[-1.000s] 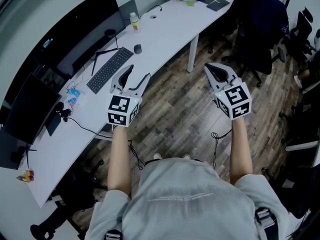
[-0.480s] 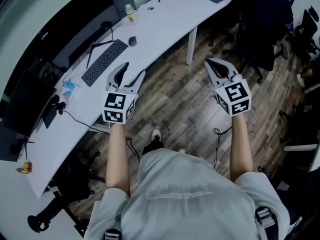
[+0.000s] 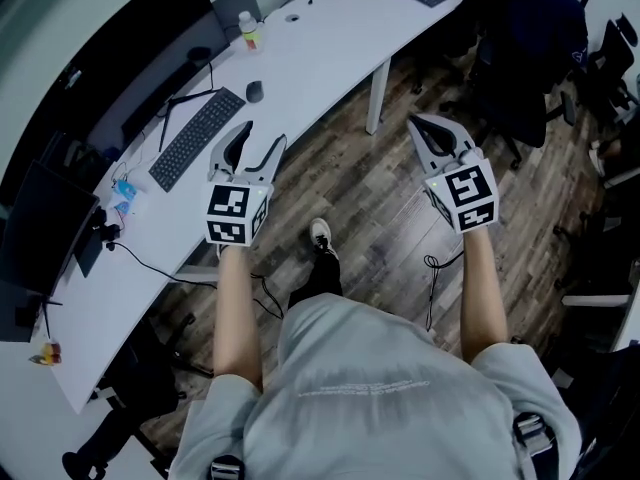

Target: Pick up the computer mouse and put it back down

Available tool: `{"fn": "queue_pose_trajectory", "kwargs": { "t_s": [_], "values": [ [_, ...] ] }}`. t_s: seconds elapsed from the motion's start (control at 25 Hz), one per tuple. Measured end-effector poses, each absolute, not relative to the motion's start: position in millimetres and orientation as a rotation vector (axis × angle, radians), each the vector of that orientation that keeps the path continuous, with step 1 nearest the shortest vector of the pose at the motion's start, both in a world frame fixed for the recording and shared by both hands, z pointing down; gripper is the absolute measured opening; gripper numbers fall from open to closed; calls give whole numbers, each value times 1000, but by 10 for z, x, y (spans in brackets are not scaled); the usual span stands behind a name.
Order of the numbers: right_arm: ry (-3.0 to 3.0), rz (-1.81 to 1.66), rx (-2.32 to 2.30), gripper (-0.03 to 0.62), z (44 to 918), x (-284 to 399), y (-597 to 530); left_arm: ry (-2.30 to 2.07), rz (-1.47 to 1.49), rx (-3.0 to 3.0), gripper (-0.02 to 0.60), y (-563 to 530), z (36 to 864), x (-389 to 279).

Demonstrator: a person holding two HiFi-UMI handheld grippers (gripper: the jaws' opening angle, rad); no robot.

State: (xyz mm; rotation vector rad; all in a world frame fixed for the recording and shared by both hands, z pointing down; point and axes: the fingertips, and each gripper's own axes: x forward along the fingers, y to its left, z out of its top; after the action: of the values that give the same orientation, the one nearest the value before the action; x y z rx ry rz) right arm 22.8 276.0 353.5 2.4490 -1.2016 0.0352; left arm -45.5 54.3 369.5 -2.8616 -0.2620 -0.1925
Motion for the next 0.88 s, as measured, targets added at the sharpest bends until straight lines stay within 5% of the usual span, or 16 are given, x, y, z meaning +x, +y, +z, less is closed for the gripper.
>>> {"fn": "queue_pose_trajectory", "kwargs": {
  "t_s": [0.88],
  "values": [
    [-1348, 149, 2359, 2, 3586, 2431, 753, -185, -333, -2988, 221, -1358, 4143, 1778]
  ]
}}
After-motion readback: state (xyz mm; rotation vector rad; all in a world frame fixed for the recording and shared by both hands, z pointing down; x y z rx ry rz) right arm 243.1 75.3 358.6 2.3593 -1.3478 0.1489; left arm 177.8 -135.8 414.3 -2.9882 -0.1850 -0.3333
